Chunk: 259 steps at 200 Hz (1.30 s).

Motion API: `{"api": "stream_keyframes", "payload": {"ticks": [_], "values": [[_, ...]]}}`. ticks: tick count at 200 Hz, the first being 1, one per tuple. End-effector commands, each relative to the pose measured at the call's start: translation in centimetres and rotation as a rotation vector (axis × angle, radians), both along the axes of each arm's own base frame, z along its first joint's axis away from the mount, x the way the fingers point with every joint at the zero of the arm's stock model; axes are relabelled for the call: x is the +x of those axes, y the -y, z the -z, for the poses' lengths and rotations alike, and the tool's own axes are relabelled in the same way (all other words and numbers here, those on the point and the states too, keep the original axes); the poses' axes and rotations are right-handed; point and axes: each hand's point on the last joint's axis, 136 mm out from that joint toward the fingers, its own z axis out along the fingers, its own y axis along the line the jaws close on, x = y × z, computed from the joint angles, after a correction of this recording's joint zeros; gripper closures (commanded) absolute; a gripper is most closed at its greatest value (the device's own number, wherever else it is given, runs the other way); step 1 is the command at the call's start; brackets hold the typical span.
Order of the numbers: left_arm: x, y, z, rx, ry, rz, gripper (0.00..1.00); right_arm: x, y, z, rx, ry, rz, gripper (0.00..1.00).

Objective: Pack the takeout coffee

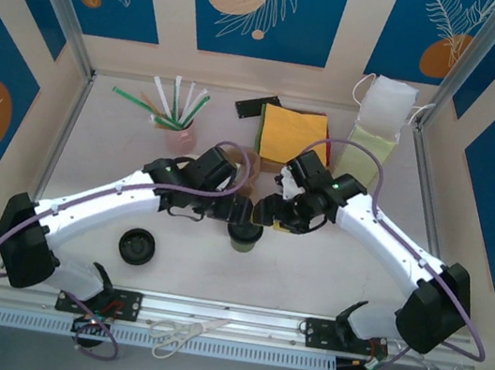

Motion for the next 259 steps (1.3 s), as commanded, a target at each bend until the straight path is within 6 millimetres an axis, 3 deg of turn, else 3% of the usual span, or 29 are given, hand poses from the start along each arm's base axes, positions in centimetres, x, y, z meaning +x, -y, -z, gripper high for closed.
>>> {"api": "stream_keyframes", "payload": {"ticks": [1,30,67,87,104,131,171,186,218,236,259], "values": [[0.1,-0.4,-3.9,-0.05,0.089,0.026,0.08,0.7,1.1,-2.3,-0.01,0.058,0.08,0.33],[-0.2,-1.5,-5.8,-0.071,0.141,0.042,0.0,1.2,2.6,-2.9,-0.055,0.085,0.149,0.31],[-0.5,-3.4,-7.1,-0.062,0.202,0.031,0.0,2.0,4.4,-4.1,-0.099,0.143,0.231,0.22],[-0.3,-4.2,-7.9,-0.075,0.232,0.01,0.0,2.7,5.5,-5.4,-0.106,0.185,0.275,0.0],[0.0,-4.6,-8.5,-0.077,0.259,-0.012,0.0,3.9,6.8,-7.0,-0.118,0.247,0.305,0.01],[1.2,-5.4,-8.9,-0.05,0.307,-0.073,0.0,7.0,10.7,-10.6,-0.171,0.361,0.37,0.01],[2.3,-4.6,-9.6,-0.104,0.336,-0.109,0.0,12.3,16.4,-15.3,-0.133,0.468,0.51,0.0],[2.3,-4.1,-10.0,-0.131,0.334,-0.105,0.0,13.7,18.6,-16.6,-0.136,0.475,0.57,0.08],[2.8,-3.2,-10.5,-0.156,0.357,-0.085,0.0,16.1,22.4,-17.1,-0.203,0.484,0.664,0.2],[3.4,-2.6,-10.6,-0.136,0.369,-0.055,0.0,17.6,23.8,-16.6,-0.21,0.473,0.697,0.29],[3.8,-1.5,-10.5,-0.134,0.352,0.005,0.0,19.6,25.2,-16.2,-0.22,0.481,0.722,0.32]]}}
